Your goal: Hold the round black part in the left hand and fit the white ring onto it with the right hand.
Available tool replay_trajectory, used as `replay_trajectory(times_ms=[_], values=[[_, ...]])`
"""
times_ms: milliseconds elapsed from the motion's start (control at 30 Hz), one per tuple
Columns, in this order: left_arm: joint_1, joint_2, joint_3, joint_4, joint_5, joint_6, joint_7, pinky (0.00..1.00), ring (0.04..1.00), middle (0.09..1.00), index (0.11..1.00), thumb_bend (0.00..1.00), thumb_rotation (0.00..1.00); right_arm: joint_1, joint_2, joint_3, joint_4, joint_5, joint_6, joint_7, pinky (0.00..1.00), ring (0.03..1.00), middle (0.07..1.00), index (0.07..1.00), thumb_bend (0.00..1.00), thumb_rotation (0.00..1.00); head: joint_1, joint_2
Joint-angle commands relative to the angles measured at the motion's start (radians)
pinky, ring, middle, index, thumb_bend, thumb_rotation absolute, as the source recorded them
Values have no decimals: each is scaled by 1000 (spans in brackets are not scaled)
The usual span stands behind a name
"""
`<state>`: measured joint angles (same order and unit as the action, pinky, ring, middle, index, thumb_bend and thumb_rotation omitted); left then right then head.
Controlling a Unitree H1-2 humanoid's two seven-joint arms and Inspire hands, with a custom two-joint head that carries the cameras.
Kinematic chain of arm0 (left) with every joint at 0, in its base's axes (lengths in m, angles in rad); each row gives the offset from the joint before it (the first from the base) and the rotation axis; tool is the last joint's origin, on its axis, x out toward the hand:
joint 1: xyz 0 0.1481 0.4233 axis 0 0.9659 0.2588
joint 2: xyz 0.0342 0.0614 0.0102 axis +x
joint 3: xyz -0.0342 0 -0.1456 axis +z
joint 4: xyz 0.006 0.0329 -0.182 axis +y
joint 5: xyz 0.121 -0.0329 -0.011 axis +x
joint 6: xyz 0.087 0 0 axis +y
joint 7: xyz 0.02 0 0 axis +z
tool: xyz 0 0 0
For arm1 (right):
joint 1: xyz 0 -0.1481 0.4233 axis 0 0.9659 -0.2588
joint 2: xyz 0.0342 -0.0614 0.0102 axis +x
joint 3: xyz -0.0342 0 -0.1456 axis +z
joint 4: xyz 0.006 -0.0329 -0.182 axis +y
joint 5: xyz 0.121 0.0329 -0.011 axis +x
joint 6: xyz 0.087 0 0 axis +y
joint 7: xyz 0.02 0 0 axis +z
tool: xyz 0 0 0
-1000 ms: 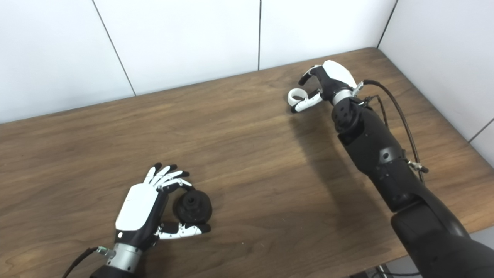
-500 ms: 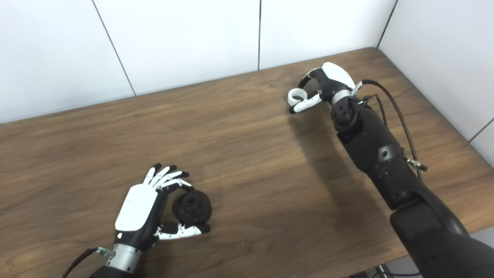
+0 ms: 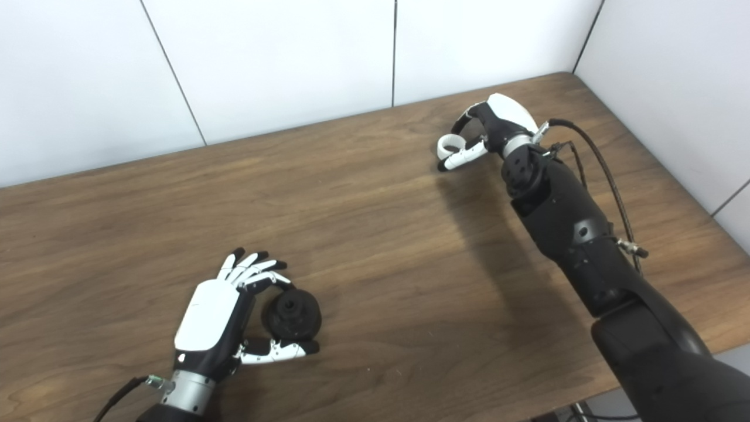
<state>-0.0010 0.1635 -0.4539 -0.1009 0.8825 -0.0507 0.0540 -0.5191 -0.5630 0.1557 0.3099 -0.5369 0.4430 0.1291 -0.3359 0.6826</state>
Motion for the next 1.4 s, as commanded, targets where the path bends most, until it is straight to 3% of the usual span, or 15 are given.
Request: replay_trajectory(times_ms=[0, 567, 600, 633, 733, 1367], values=[[27, 16, 1, 7, 24, 24, -20, 1000, 907, 803, 484, 525, 57, -49, -27, -9, -25, -16, 1, -11, 960, 969, 903, 615, 805, 233, -1, 3], [27, 20, 4, -1, 22, 24, -28, 1000, 904, 803, 484, 525, 57, -41, -31, -9, -25, -16, -10, -13, 954, 967, 894, 587, 794, 189, 0, 8], [27, 20, 4, -2, 22, 24, -29, 1000, 905, 803, 484, 525, 57, -41, -29, -10, -26, -16, -10, -14, 958, 969, 895, 541, 663, 169, 0, 8], [27, 20, 4, -3, 22, 24, -28, 1000, 905, 803, 484, 525, 57, -40, -28, -12, -27, -14, -12, -17, 959, 971, 894, 516, 596, 158, 0, 8], [26, 21, 5, -2, 22, 23, -28, 1000, 907, 805, 484, 525, 57, -36, -23, -18, -27, -7, -27, -26, 962, 972, 887, 491, 533, 143, 0, 8], [19, 18, 12, 4, 15, 19, -31, 1000, 918, 808, 484, 524, 58, -16, -25, -23, -36, -6, -63, -52, 959, 987, 870, 486, 523, 130, 4, 5]])
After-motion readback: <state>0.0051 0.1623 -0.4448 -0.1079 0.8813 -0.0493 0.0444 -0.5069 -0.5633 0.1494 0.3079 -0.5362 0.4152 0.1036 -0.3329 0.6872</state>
